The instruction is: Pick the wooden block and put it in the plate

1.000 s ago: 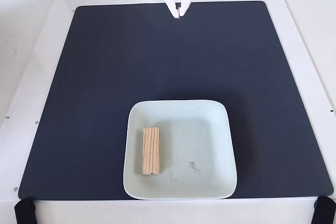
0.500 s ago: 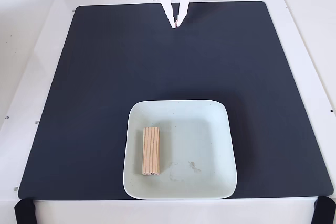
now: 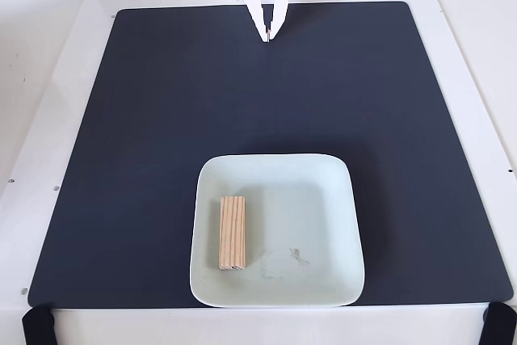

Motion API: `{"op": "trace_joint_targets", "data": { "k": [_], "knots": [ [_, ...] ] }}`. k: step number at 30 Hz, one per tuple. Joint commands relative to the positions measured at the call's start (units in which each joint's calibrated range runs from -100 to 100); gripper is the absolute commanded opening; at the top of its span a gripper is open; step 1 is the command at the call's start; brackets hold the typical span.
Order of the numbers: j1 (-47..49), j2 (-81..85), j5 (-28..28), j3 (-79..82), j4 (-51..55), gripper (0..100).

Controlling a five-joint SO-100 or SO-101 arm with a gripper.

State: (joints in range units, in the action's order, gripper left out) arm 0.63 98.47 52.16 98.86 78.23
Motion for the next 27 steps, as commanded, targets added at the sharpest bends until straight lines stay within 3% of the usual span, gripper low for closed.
{"op": "trace_joint_targets", "data": {
  "k": [1, 27],
  "knots": [
    [0.27, 0.01, 0.26, 0.51, 0.38, 1],
    [0.16, -0.25, 0.0, 0.51, 0.47, 1]
  ]
}}
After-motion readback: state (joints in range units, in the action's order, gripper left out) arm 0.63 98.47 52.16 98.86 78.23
